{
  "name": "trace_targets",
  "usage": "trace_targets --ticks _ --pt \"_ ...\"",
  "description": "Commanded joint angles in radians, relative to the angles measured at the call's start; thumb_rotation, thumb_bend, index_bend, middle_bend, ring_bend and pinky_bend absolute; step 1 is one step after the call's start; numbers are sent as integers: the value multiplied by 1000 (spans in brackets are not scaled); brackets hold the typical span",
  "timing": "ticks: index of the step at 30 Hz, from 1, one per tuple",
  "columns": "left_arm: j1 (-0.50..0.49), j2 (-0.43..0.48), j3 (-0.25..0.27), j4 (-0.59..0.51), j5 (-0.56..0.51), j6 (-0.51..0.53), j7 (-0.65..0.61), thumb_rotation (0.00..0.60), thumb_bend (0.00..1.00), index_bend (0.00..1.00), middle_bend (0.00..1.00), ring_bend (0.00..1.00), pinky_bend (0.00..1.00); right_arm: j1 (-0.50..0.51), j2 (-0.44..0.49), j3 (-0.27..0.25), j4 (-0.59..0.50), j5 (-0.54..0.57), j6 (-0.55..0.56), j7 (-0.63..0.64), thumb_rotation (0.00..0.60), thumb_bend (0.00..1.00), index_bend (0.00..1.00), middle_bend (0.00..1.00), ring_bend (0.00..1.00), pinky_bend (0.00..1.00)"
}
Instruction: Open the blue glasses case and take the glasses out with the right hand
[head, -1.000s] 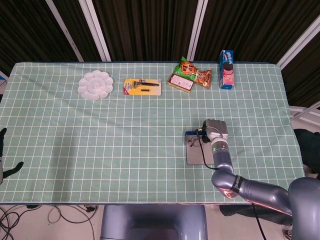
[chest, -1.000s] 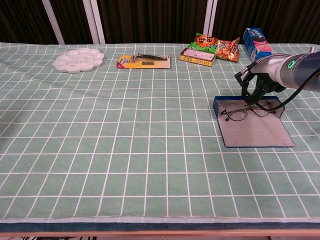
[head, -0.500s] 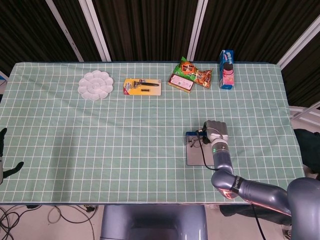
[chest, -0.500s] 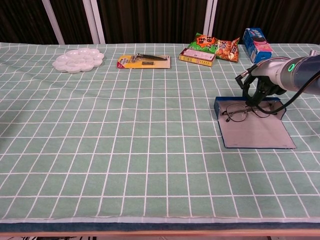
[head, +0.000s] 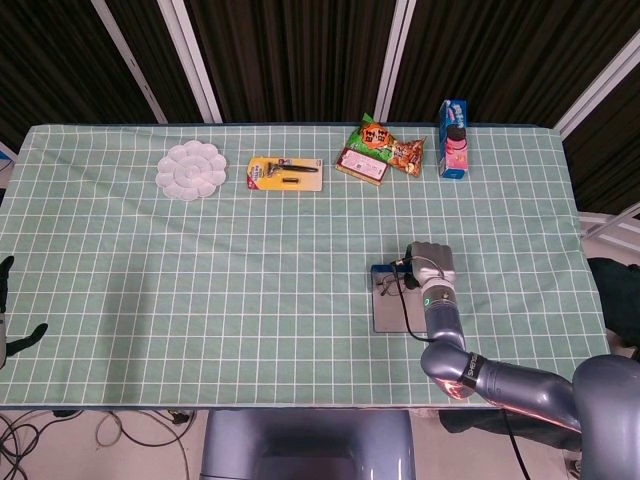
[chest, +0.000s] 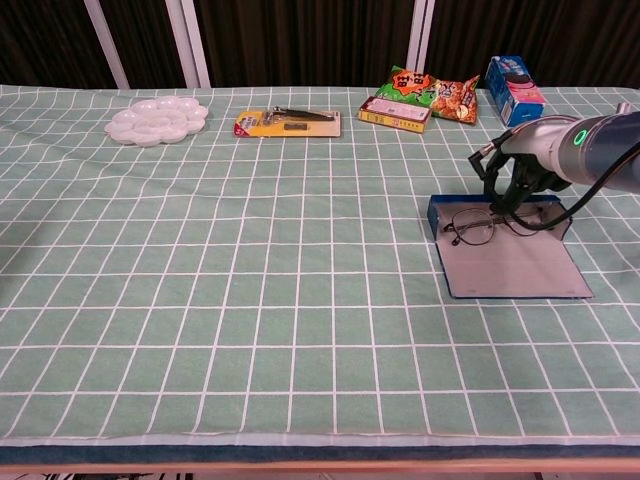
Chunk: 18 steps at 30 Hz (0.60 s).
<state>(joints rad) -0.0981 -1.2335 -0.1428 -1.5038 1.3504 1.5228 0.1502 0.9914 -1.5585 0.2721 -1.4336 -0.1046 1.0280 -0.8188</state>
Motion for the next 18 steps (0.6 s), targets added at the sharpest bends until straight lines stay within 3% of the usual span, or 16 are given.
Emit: trace_targets --ticks 1,18 --pt "0 0 0 -1 -1 -1 0 600 19 0 0 0 0 0 0 0 -1 1 1 -2 600 502 451 975 1000 944" --pt "0 2 0 -2 0 -2 -4 600 20 0 0 0 0 3 4 5 -26 3 14 -11 600 502 411 975 1000 944"
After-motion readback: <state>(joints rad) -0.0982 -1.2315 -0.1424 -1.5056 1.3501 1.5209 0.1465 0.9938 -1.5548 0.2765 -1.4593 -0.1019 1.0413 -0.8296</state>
